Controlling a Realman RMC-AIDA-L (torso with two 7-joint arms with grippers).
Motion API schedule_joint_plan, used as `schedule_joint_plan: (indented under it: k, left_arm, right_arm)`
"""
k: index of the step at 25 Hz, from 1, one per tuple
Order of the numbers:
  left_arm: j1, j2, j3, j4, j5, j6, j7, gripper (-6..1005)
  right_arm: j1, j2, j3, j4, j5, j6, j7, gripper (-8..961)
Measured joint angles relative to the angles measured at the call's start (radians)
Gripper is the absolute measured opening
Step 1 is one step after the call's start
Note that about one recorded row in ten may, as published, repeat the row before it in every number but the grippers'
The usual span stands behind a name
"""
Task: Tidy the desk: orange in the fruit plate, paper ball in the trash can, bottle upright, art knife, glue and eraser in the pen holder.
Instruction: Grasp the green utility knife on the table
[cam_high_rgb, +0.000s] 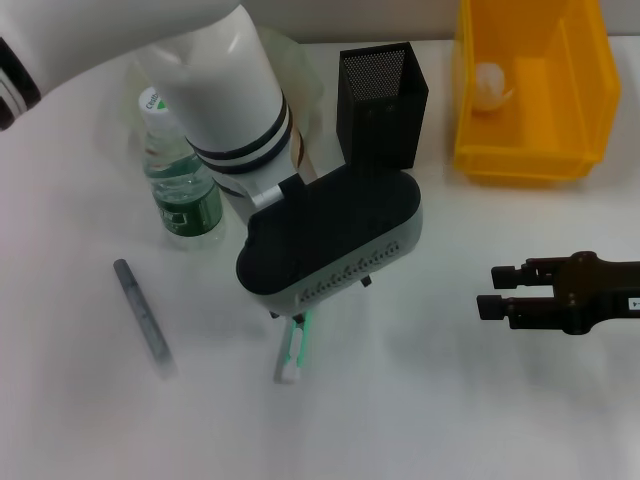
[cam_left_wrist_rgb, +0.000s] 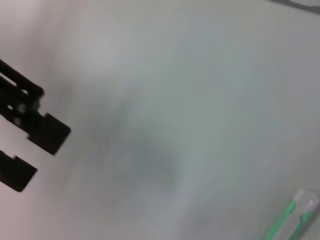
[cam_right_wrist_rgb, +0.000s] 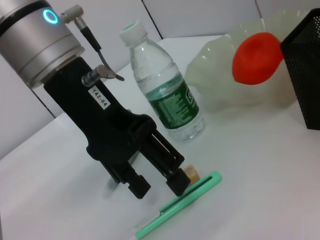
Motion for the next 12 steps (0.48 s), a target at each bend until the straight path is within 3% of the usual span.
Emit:
schedule_joint_plan:
  k: [12]
  left_arm:
    - [-0.002, 0.004, 0.047, -0.037, -0.009, -0.003, 0.060, 785]
  right_arm:
    - [0.004, -0.001, 0.000, 0.002, 0.000, 0.003, 0.001, 617]
